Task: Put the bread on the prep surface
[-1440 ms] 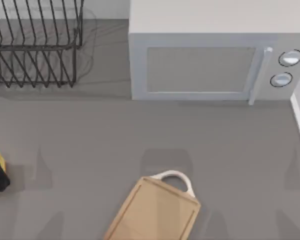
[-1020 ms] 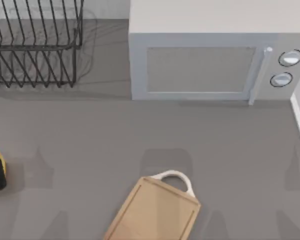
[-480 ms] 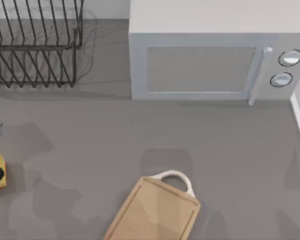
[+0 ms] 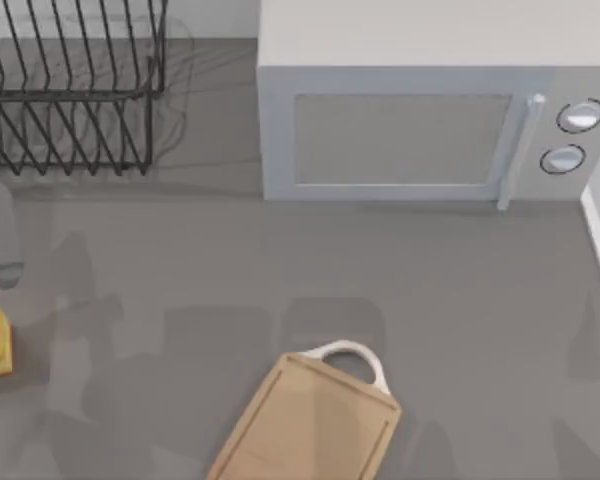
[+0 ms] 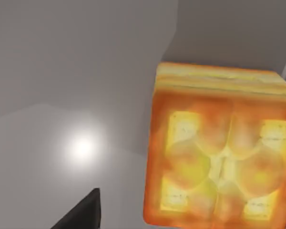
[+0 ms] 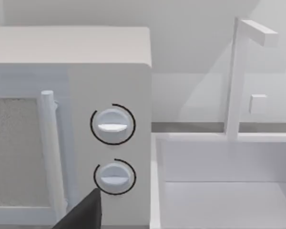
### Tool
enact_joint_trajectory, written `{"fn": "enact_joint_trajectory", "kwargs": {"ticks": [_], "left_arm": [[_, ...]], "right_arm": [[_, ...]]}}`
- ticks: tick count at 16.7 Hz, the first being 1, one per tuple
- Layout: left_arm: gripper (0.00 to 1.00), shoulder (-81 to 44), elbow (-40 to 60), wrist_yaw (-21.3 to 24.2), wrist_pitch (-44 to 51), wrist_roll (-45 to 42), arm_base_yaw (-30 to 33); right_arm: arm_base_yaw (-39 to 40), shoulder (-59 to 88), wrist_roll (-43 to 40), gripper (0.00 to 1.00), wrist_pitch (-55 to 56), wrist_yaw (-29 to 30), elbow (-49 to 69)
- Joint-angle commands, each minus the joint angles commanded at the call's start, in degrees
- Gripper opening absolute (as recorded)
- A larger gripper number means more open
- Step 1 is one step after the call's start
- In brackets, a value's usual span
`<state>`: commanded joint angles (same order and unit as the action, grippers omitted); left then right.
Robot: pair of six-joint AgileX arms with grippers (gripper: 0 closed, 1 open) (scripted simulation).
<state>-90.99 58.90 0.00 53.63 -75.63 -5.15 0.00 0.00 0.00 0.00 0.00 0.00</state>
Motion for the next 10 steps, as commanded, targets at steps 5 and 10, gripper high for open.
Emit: {"fn": "enact_joint_trajectory", "kwargs": {"ticks": [5,10], "left_arm": [[1.0,-5.2,4.0,0.1,3.0,-4.6,-0.3],[1.0,-5.6,3.1,0.1,1.9,-4.5,-0.1]], "right_arm": [[0.0,0.0,0.0,1.0,0.0,0.0,0.0],[0.0,0.0,0.0,1.0,0.0,0.0,0.0]]}}
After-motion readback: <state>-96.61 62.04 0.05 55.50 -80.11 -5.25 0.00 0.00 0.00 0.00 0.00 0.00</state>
